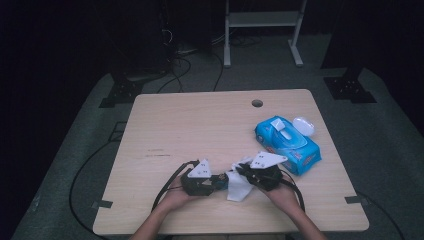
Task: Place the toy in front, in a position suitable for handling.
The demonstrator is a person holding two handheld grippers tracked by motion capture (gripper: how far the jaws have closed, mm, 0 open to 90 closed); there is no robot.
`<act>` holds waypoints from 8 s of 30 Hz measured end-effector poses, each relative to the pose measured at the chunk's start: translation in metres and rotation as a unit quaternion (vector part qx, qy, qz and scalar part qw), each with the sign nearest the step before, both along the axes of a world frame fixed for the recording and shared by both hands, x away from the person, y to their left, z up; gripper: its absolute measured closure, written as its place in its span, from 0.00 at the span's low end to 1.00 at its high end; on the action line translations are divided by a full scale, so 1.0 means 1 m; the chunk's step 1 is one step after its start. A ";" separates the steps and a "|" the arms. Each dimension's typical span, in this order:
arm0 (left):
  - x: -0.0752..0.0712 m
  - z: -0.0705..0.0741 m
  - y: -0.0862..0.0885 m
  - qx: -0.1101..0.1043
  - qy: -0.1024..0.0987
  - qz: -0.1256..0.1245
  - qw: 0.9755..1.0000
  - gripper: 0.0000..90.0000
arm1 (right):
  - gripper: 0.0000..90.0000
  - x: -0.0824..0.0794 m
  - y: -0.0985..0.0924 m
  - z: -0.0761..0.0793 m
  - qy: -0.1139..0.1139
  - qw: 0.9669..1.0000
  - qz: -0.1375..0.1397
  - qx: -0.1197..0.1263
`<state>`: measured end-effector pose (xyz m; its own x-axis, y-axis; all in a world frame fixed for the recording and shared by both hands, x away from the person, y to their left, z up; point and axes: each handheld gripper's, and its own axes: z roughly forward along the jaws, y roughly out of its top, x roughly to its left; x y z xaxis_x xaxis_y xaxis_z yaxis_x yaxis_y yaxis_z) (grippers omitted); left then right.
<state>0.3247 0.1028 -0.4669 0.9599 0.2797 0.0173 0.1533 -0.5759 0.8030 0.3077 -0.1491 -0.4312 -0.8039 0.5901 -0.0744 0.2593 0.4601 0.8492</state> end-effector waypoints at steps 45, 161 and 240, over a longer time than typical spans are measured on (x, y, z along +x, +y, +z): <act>0.001 -0.001 -0.001 -0.007 0.003 0.007 1.000 0.77 | 0.91 0.016 -0.044 0.001 0.032 0.997 -0.068 0.025; 0.004 -0.013 -0.007 0.042 0.018 0.041 0.998 0.25 | 0.64 0.010 0.026 -0.014 0.081 0.995 0.050 -0.026; 0.004 -0.011 -0.008 0.059 -0.002 0.026 0.998 0.26 | 0.88 0.001 -0.006 -0.014 0.064 0.997 0.012 -0.038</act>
<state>0.3287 0.0949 -0.4781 0.9439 0.3251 0.0578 0.1820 -0.6582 0.7305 0.3090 -0.1550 -0.4453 -0.8237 0.5669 -0.0143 0.3506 0.5289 0.7729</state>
